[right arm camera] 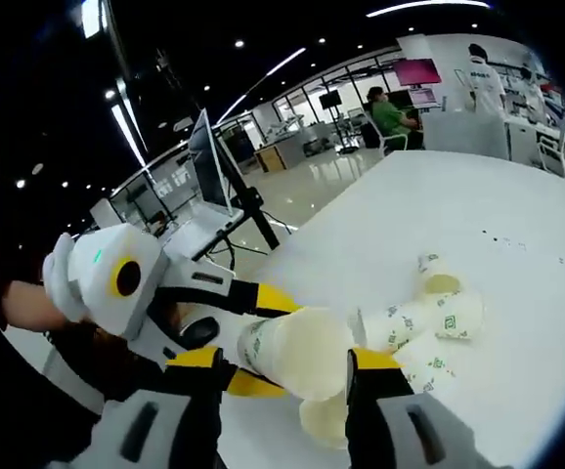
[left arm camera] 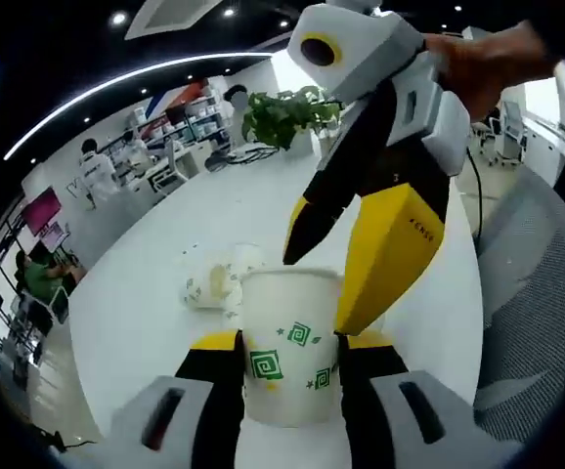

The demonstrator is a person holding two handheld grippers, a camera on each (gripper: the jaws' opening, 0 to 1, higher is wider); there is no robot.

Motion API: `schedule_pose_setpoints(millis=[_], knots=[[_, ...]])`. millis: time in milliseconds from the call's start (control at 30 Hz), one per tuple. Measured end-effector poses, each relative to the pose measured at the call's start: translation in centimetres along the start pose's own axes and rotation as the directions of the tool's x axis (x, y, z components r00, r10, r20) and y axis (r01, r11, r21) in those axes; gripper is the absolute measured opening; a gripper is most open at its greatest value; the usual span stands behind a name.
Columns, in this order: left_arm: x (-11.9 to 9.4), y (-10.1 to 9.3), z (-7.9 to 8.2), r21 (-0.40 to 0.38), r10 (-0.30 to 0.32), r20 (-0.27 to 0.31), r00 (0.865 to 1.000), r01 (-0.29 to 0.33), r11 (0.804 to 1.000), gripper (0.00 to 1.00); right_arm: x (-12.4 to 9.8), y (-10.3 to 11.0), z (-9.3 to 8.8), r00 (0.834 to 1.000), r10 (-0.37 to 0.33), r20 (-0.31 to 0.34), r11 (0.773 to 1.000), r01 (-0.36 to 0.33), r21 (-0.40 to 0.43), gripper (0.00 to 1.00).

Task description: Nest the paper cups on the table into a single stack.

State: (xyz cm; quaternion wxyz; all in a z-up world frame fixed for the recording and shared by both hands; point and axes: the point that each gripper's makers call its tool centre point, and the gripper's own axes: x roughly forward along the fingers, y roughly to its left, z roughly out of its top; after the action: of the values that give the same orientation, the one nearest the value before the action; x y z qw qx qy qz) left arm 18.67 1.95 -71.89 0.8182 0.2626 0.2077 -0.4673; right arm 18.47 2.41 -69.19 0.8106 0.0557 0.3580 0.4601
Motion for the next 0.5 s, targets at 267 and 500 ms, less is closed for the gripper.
schedule_pose_setpoints(millis=[267,500], knots=[[0.2,-1.8,1.1,0.019,-0.028,0.018,0.999,0.028,0.999,0.36,0.9,1.2,-0.9,0.999,0.027,-0.044,1.000,-0.027,-0.003,0.45],[0.3,-3.0,1.9,0.061,-0.047,0.029,0.998,0.045,0.997,0.36,1.4,1.9,-1.7,0.996,0.063,-0.069,0.998,-0.061,0.031,0.34]])
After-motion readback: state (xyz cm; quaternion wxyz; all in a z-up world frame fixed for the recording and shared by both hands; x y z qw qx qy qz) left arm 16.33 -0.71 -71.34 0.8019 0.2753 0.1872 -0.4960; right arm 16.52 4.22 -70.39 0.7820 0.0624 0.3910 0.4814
